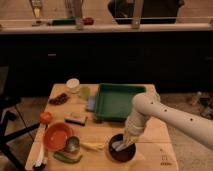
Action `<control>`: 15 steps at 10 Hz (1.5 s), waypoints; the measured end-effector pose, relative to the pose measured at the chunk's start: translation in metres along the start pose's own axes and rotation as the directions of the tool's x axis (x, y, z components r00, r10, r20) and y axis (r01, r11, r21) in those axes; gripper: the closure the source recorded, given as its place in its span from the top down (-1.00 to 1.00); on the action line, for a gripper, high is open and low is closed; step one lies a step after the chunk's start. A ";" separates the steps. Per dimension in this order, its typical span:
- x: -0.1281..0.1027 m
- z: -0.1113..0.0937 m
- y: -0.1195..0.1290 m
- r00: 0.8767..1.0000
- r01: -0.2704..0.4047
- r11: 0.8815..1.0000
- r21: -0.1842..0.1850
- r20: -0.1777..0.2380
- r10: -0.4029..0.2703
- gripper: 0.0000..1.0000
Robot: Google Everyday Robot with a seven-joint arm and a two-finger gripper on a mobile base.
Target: Wipe purple bowl with towel
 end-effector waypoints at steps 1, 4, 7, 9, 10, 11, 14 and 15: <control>-0.013 0.003 -0.008 0.999 0.038 0.999 -0.008 0.003 -0.038 -0.92; -0.031 0.010 -0.002 0.995 0.097 0.995 -0.030 0.013 -0.096 -0.92; -0.036 0.017 0.019 0.994 0.105 0.993 -0.057 0.021 -0.104 -0.92; -0.023 0.017 0.033 0.998 0.066 0.996 -0.062 0.024 -0.065 -0.92; -0.015 0.015 0.039 0.999 0.043 0.997 -0.061 0.024 -0.042 -0.92; -0.010 0.014 0.040 0.999 0.025 0.998 -0.053 0.024 -0.024 -0.92; 0.012 0.006 0.040 1.000 -0.018 0.999 -0.031 0.022 0.019 -0.92; 0.015 0.004 0.035 1.000 -0.020 1.000 -0.022 0.020 0.021 -0.92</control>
